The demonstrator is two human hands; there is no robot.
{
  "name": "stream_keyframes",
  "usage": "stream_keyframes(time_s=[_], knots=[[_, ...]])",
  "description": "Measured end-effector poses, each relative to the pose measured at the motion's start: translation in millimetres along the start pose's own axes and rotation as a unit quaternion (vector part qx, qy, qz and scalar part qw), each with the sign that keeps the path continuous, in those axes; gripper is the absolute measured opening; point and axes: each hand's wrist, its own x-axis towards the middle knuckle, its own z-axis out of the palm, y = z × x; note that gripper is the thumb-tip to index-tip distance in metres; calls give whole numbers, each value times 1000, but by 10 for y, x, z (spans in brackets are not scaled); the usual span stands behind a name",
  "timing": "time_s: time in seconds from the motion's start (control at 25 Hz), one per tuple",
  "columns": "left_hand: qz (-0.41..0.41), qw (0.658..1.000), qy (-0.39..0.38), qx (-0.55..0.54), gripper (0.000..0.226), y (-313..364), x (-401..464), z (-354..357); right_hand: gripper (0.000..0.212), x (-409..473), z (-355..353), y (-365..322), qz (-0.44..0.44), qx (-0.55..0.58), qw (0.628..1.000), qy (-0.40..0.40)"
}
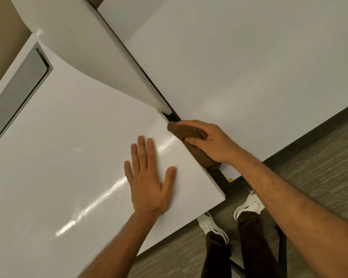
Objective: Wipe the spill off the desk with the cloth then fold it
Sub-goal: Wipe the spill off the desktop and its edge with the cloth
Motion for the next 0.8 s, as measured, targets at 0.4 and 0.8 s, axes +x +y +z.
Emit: stream_keyframes(time_s=[0.4, 0.8], knots=[[-5, 1000, -6, -3, 84, 64, -5, -22, 54, -543, 89, 135, 10, 20, 1000, 14], [-6, 1000, -8, -3, 84, 81, -13, -36, 44, -381, -99, -122, 10, 57, 994, 91]])
